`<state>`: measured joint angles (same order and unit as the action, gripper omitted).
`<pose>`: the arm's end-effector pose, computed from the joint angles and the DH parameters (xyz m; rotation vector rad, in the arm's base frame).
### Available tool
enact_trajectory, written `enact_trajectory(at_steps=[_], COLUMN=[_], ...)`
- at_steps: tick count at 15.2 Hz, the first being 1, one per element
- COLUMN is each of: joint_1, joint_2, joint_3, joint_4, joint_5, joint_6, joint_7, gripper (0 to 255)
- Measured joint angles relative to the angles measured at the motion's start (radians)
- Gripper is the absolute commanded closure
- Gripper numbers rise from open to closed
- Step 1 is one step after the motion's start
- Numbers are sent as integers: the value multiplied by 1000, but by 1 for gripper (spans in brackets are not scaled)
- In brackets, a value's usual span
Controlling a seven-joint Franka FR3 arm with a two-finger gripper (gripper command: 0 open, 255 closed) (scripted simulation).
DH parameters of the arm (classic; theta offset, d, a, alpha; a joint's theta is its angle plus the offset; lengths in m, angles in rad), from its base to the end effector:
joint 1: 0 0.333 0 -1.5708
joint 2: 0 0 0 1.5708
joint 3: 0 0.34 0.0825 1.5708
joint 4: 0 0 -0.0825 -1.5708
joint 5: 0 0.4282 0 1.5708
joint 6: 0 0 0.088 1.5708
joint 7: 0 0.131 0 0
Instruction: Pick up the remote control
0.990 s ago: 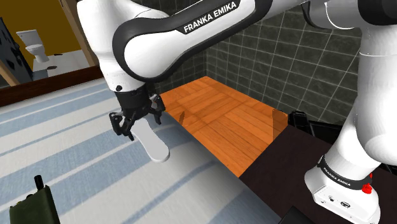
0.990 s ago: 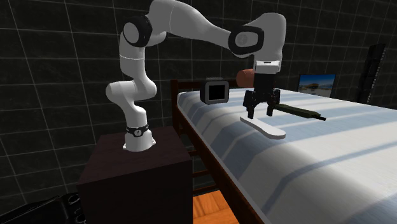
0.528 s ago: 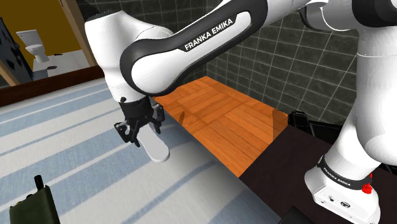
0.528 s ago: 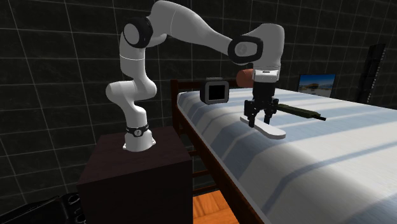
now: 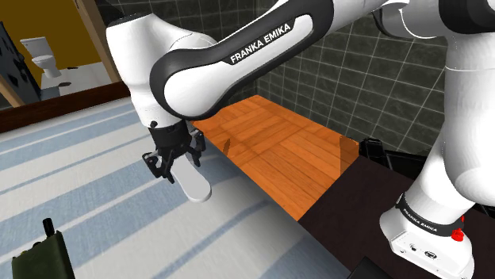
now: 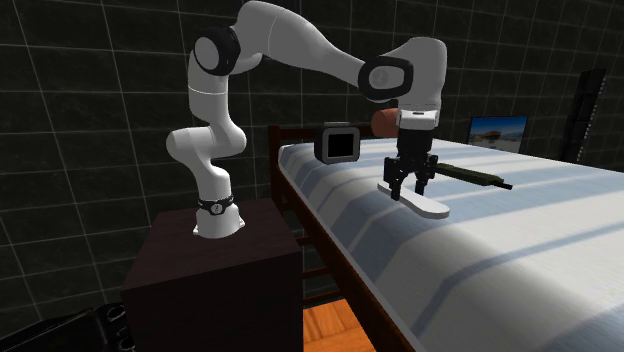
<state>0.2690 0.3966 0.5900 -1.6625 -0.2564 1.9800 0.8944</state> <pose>0.5019 0.4898 0.3889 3.1249 0.0515 0.0151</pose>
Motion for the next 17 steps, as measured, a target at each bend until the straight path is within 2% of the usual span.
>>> enact_trajectory(at_steps=[17], joint_1=[4], joint_2=[-39], joint_3=[16], joint_4=[145], joint_5=[32], joint_6=[-178], joint_7=[-25], gripper=[255])
